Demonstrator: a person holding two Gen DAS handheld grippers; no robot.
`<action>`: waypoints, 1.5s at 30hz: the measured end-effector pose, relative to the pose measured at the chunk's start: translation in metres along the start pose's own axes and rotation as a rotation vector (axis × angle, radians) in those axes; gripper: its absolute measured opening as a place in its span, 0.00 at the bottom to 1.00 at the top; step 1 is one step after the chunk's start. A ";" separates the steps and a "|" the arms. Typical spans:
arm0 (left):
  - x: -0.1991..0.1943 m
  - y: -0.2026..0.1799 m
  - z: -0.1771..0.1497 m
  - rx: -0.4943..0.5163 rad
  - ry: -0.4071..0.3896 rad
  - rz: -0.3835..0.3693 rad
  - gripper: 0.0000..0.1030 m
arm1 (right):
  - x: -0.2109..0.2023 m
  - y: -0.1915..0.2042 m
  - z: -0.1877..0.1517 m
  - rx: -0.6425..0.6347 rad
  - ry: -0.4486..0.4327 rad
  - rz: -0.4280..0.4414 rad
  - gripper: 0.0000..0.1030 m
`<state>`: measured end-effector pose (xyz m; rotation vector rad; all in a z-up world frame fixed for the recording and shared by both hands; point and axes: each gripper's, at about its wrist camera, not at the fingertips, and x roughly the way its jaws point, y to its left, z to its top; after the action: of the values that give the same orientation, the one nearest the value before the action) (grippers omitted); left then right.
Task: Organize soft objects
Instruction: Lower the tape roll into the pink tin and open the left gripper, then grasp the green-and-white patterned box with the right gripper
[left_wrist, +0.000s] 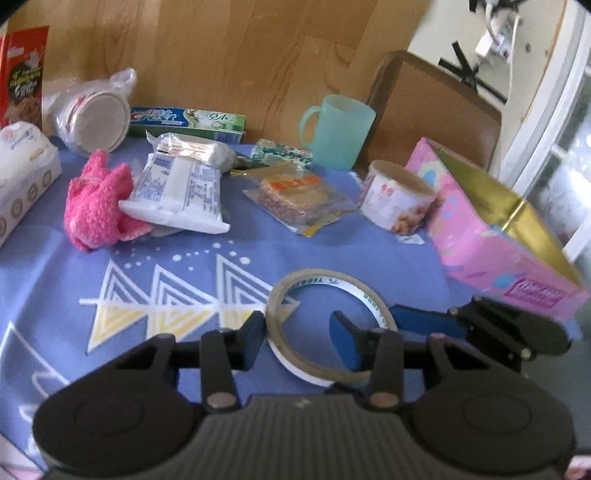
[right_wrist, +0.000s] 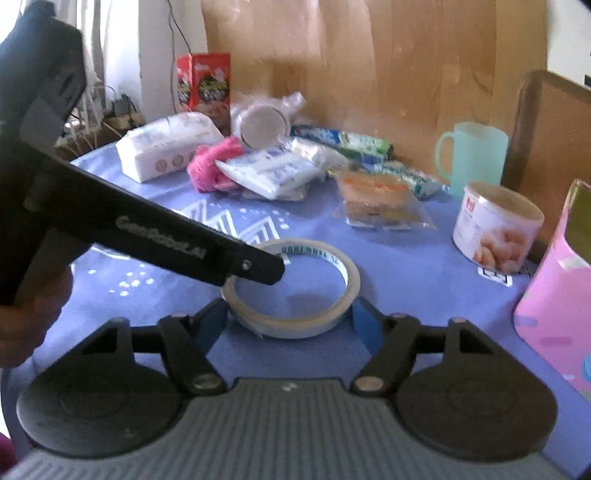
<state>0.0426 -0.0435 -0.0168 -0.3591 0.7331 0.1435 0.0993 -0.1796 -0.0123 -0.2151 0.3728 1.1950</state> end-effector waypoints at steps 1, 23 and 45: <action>-0.005 -0.004 0.002 0.005 -0.011 -0.022 0.38 | -0.007 -0.001 -0.001 -0.003 -0.022 -0.013 0.72; 0.080 -0.208 0.058 0.362 -0.111 -0.162 0.46 | -0.096 -0.146 -0.019 0.254 -0.223 -0.543 0.77; 0.008 0.028 0.006 0.074 -0.196 0.084 0.56 | 0.090 -0.118 0.145 0.279 0.059 -0.109 0.66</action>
<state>0.0448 -0.0151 -0.0258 -0.2394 0.5578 0.2271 0.2623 -0.0922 0.0817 -0.0279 0.5675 1.0180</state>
